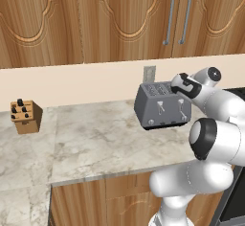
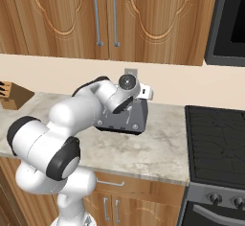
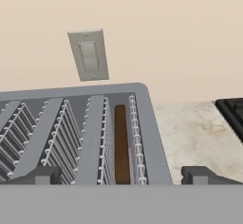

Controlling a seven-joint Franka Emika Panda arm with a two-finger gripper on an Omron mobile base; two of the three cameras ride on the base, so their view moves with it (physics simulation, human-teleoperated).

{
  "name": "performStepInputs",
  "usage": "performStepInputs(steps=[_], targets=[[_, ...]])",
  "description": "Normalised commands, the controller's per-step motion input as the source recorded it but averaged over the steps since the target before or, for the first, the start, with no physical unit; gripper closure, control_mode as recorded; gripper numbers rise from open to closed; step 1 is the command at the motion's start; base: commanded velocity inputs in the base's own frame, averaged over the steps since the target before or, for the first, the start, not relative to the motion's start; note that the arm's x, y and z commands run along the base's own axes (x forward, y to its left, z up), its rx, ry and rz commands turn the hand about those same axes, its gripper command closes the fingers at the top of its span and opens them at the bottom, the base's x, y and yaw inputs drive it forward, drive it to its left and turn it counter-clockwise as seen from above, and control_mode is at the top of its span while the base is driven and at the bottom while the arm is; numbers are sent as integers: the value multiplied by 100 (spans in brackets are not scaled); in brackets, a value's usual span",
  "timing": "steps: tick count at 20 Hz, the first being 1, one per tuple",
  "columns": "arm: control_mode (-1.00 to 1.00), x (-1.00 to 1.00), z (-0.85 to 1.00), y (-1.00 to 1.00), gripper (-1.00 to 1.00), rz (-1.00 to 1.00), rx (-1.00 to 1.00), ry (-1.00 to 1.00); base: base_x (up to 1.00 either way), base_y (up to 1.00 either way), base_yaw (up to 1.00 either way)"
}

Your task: Start the toaster. Once the lever pops up, take the bread to the plate on the dining counter.

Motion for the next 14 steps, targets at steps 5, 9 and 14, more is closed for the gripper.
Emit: performStepInputs(steps=[5,9,14], targets=[[-100,0,0,3,-100,0,0,0,0,0,0],[-100,0,0,0,-100,0,0,0,0,0,0],[-100,0,0,0,-100,0,0,0,0,0,0]])
